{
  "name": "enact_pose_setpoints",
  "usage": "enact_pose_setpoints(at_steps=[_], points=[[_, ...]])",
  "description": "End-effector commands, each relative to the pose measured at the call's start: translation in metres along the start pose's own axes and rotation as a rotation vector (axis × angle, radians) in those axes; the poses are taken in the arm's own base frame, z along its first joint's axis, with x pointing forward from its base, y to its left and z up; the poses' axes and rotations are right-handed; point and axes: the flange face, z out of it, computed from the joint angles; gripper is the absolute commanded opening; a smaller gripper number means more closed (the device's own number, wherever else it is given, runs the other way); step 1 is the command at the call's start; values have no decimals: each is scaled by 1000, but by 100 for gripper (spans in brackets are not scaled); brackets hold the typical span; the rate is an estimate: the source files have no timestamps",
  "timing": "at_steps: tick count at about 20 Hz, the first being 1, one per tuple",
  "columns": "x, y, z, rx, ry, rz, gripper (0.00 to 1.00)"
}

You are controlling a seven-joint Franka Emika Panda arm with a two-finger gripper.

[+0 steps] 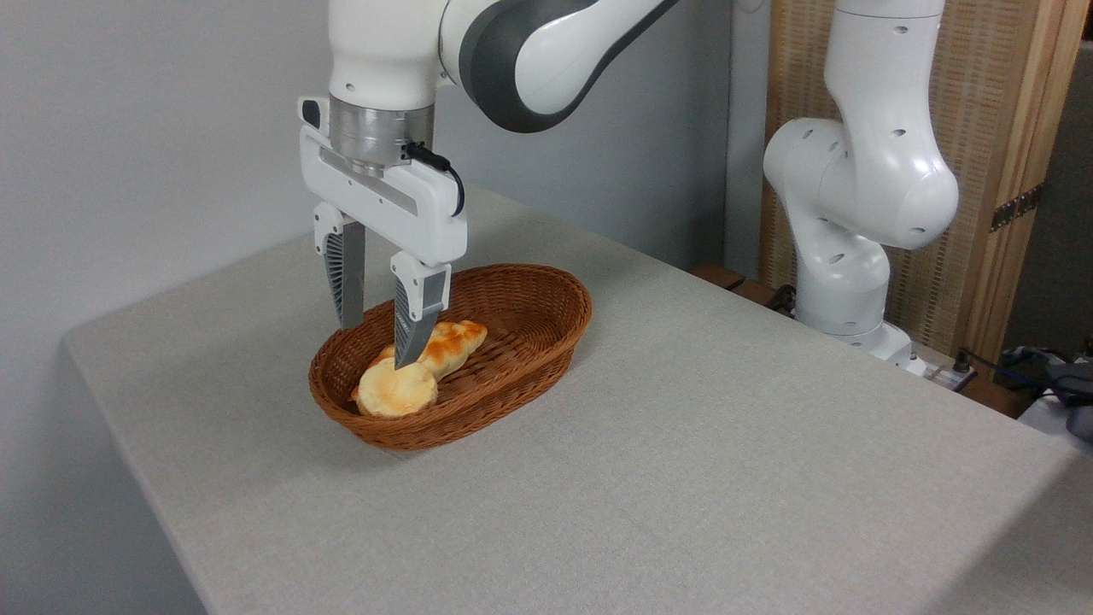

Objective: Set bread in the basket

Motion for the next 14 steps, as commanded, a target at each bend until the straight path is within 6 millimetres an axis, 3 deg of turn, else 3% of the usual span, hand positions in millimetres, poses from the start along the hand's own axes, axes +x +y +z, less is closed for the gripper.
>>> enact_pose_setpoints(at_steps=[1,10,14], points=[[0,-12,-12,8,14,-9,100],[-27,-49,-13,-15,-48,41,100],[-39,-62,-26,-60,-107,106,100]])
